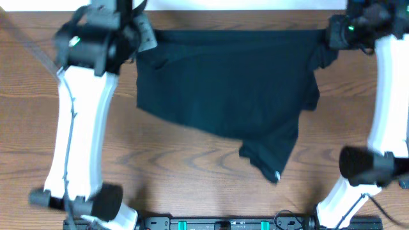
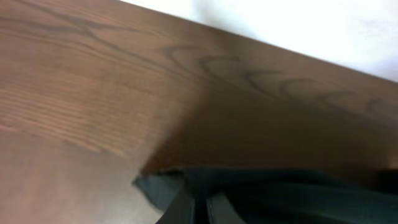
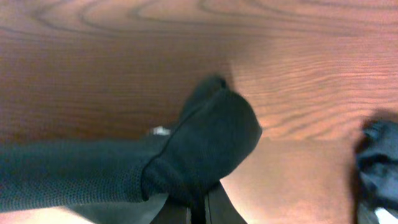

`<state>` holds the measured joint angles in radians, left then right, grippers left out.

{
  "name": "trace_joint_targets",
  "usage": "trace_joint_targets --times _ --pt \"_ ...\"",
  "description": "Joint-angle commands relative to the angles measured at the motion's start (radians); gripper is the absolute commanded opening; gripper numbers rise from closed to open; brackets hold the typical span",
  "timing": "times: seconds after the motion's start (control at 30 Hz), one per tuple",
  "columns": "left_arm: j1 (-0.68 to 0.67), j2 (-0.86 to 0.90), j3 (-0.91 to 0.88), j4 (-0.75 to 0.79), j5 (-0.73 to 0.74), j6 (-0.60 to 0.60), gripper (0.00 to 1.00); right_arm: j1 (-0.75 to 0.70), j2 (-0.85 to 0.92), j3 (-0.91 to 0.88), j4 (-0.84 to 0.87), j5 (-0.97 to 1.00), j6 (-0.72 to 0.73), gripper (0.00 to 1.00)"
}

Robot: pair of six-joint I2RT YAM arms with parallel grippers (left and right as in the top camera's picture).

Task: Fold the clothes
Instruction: 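Lay the shirt down flat and open both grippers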

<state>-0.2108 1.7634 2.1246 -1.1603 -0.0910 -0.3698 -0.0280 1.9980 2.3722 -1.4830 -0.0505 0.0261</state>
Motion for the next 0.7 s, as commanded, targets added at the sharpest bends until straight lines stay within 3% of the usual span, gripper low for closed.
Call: trace_joint_targets --times 0.0,0.3,0.33,0.4,0.67 --pt "0.013 0.090 0.006 0.040 -0.047 -0.009 0.06 0.003 0.069 0.003 0.034 0.008 0.002 0.01" --pt "0.017 0.356 0.006 0.170 -0.048 -0.008 0.06 0.074 0.260 0.003 0.169 -0.007 -0.005 0.01" --pt "0.018 0.377 0.006 0.185 -0.048 -0.008 0.07 0.081 0.272 0.003 0.187 -0.009 -0.005 0.10" --pt "0.021 0.405 0.006 0.203 -0.048 -0.008 0.35 0.090 0.285 0.003 0.214 -0.009 -0.005 0.99" --pt "0.027 0.361 0.008 0.214 -0.048 -0.004 0.52 0.085 0.259 0.006 0.254 -0.045 0.055 0.99"
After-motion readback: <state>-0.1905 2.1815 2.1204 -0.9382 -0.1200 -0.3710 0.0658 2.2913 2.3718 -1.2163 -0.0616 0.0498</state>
